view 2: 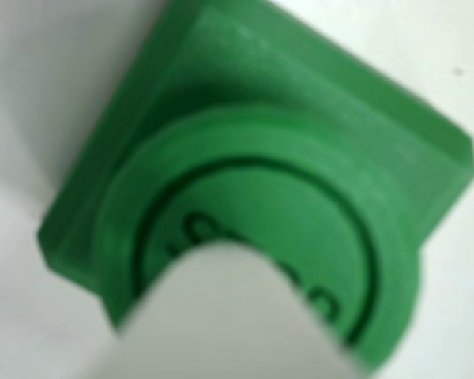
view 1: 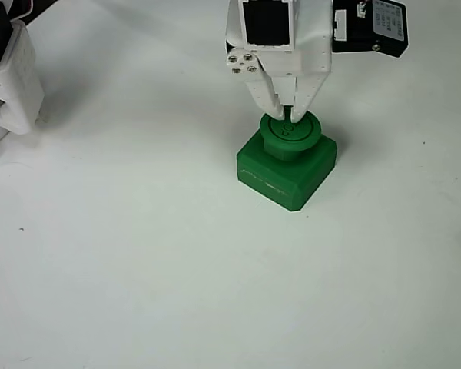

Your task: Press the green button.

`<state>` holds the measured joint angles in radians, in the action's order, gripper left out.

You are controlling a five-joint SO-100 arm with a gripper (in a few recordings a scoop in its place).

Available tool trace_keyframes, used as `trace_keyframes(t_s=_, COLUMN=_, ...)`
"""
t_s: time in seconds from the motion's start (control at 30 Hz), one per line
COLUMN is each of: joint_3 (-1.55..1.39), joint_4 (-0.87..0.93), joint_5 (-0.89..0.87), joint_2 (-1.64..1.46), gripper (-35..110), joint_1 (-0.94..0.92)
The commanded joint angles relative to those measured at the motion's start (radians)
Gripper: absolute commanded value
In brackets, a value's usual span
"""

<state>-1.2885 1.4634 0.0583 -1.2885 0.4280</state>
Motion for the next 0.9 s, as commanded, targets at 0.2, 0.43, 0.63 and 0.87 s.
trace_keyframes(t_s=0.2, joint_3=0.160, joint_4=0.075, joint_5=0.041, joint_2=-0.014, gripper=0, joint_1=0.000)
trace_keyframes(t_s=0.43, joint_3=0.520, joint_4=0.282, joint_5=0.118, joint_2=0.063, gripper=0, joint_1=-0.044)
trace_keyframes(t_s=0.63, joint_3=0.577, joint_4=0.301, joint_5=0.141, joint_2=0.060, gripper=0, joint_1=-0.072)
trace_keyframes(t_s=0.87, joint_3=0.565, joint_4=0.304, joint_5=0.149, joint_2=-0.031, gripper=0, joint_1=-0.095)
